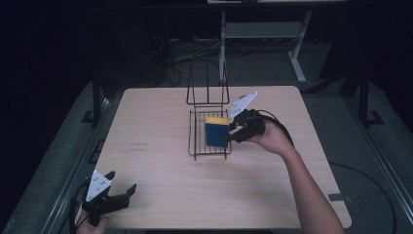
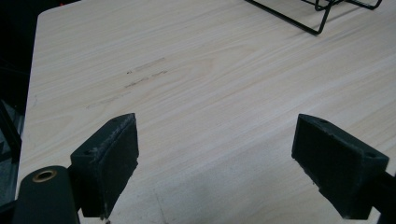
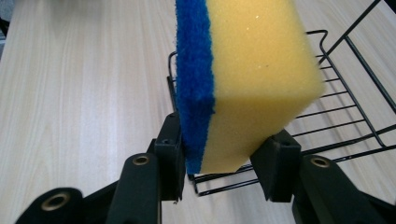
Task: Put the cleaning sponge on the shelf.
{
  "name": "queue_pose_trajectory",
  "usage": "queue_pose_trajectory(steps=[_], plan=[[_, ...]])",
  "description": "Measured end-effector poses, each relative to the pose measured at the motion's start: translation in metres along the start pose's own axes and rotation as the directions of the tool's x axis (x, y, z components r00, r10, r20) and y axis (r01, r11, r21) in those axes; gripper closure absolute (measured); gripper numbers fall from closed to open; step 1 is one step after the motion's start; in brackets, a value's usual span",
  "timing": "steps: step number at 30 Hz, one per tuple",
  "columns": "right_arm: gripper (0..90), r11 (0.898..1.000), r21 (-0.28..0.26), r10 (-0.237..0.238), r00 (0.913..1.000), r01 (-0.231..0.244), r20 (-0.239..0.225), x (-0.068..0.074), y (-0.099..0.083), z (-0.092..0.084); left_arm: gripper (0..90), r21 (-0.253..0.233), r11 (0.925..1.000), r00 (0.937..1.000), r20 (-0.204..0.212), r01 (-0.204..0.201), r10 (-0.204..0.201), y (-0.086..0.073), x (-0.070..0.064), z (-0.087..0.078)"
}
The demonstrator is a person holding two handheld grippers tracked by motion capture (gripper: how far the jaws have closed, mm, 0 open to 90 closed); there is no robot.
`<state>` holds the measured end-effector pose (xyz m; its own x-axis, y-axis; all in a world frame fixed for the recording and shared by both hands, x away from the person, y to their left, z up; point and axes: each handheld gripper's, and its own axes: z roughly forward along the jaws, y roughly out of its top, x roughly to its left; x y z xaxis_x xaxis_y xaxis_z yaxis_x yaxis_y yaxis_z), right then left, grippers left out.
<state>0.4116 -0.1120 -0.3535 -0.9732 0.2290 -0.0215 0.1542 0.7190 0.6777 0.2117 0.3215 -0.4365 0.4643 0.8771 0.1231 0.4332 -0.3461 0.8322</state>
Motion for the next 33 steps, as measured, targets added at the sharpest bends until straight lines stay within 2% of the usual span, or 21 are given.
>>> queue_pose_trajectory(steps=[2,6,11,17,20,22,24,33], plan=[[57.3,1.000,0.001,0.012,0.9999,-0.012,-0.004,-0.004,0.002,0.001,14.1,-0.002,1.0000,1.0000,0.000,0.002,-0.002,0.000,0.000,0.000],[57.2,1.000,0.004,0.002,1.0000,-0.002,0.001,-0.012,0.006,0.006,14.1,0.000,1.0000,1.0000,-0.001,0.002,-0.002,0.000,0.000,0.000],[57.0,1.000,0.002,0.022,0.9997,-0.022,0.005,-0.021,0.008,0.011,14.1,-0.004,1.0000,1.0000,0.000,0.002,-0.002,0.000,0.000,0.000],[57.0,0.999,0.024,0.025,0.9997,-0.026,0.005,-0.033,0.005,0.021,14.1,-0.003,1.0000,1.0000,0.001,0.004,-0.004,0.000,0.001,0.000],[56.9,0.998,0.044,0.041,0.9991,-0.042,0.010,-0.039,0.003,0.027,14.1,-0.002,1.0000,1.0000,0.000,0.006,-0.006,0.000,0.001,0.001],[57.0,0.998,0.046,0.043,0.9990,-0.044,0.009,-0.041,0.002,0.029,14.1,-0.002,1.0000,1.0000,0.002,0.003,-0.003,0.000,0.001,0.001],[56.9,0.996,0.055,0.070,0.9975,-0.071,0.007,-0.043,0.000,0.036,14.1,0.000,1.0000,1.0000,0.003,0.002,-0.002,0.000,0.001,0.001],[56.4,0.995,0.059,0.083,0.9966,-0.083,0.001,-0.048,-0.004,0.048,14.1,-0.001,1.0000,1.0000,0.000,0.003,-0.003,-0.001,0.003,0.000]])
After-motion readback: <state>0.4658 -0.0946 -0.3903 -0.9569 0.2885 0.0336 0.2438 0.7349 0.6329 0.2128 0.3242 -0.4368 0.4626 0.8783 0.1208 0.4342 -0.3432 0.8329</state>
